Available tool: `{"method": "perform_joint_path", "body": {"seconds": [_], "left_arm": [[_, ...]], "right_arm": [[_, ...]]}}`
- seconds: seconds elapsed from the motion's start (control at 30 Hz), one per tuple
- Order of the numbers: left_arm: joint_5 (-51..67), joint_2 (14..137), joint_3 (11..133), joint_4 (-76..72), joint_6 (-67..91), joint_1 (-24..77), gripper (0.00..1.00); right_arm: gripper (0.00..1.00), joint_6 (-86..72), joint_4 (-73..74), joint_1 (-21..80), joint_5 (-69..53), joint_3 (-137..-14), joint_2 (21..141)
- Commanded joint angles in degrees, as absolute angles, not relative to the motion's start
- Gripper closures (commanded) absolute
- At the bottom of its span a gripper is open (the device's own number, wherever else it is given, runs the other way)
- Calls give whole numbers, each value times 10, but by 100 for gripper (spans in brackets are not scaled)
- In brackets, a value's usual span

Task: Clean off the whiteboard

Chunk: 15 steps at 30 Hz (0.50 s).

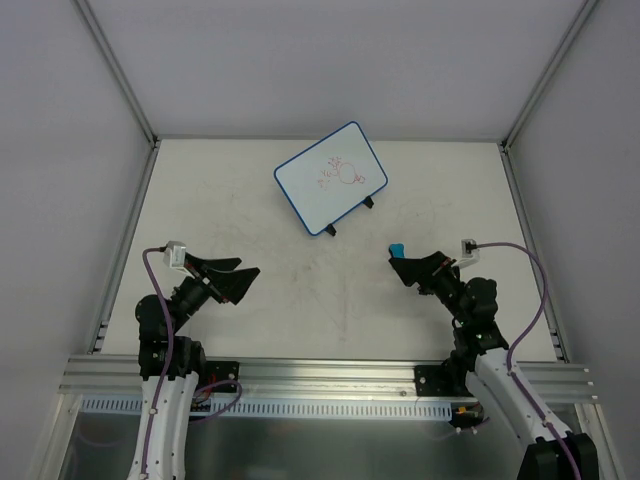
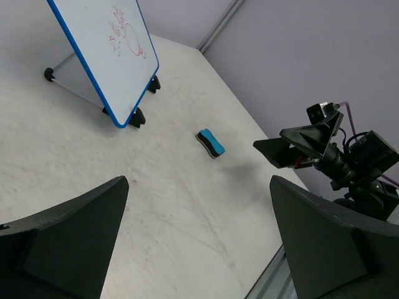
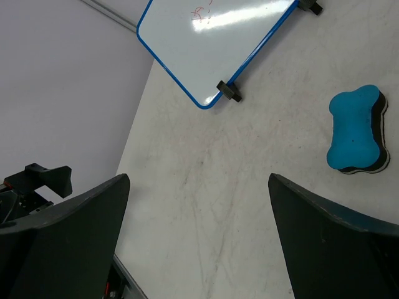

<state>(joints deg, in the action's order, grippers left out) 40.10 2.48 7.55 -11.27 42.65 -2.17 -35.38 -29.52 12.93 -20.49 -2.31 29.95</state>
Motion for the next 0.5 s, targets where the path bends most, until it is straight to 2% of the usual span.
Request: {"method": "perform_joint_path", "body": {"seconds": [0.0, 0.17, 0.47], "left_arm": [[412, 25, 76, -126, 426, -18, 1], [411, 33, 76, -126, 426, -18, 1], [413, 33, 74, -127, 430, -17, 1]], "right_arm": [[1, -358, -276, 134, -185, 4, 287], [1, -341, -191, 162, -122, -36, 276], [1, -297, -195, 234, -80, -68, 324]]}}
